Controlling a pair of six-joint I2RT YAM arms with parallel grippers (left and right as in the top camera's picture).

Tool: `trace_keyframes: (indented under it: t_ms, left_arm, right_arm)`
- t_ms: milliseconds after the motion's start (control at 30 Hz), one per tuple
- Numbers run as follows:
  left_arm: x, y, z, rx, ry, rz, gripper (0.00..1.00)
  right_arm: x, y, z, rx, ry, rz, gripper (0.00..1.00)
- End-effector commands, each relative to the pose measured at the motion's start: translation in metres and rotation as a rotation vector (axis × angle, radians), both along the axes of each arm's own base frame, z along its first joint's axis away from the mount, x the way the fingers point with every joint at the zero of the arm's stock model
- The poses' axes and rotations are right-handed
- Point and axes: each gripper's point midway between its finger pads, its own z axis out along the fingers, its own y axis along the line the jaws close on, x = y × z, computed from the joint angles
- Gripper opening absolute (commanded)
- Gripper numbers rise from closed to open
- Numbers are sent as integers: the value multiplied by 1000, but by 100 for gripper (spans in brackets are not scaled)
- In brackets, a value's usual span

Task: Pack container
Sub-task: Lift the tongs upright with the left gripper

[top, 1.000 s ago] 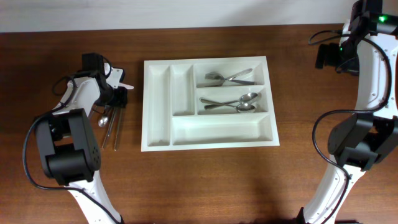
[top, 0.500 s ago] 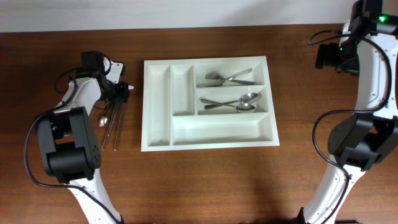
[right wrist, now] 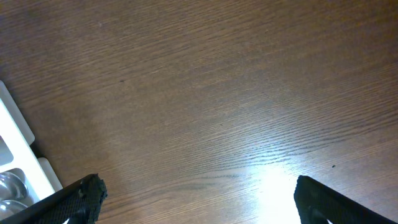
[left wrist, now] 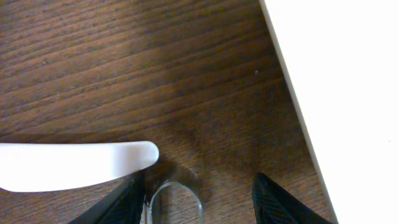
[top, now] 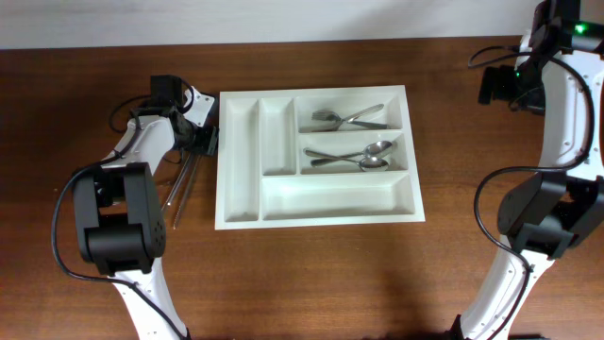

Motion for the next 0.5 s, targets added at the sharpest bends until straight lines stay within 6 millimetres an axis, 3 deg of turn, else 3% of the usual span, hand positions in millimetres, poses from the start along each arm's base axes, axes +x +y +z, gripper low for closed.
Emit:
trace_keyframes:
  t_ms: [0,233,367,467]
  left_arm:
    - [-4,5,-10,27,22,-12,57]
    - [-4,15,-11,83,25,8,55]
    - [-4,16,-11,87,24,11,16]
    - [-4,17,-11,91,24,13,5]
  right_arm:
    - [0,3,15,-8,-33,12,99]
    - [0,3,15,-8,-33,11,99]
    - [0,3,15,-8,-33,11,99]
    - [0,3,15,-8,-33,11,99]
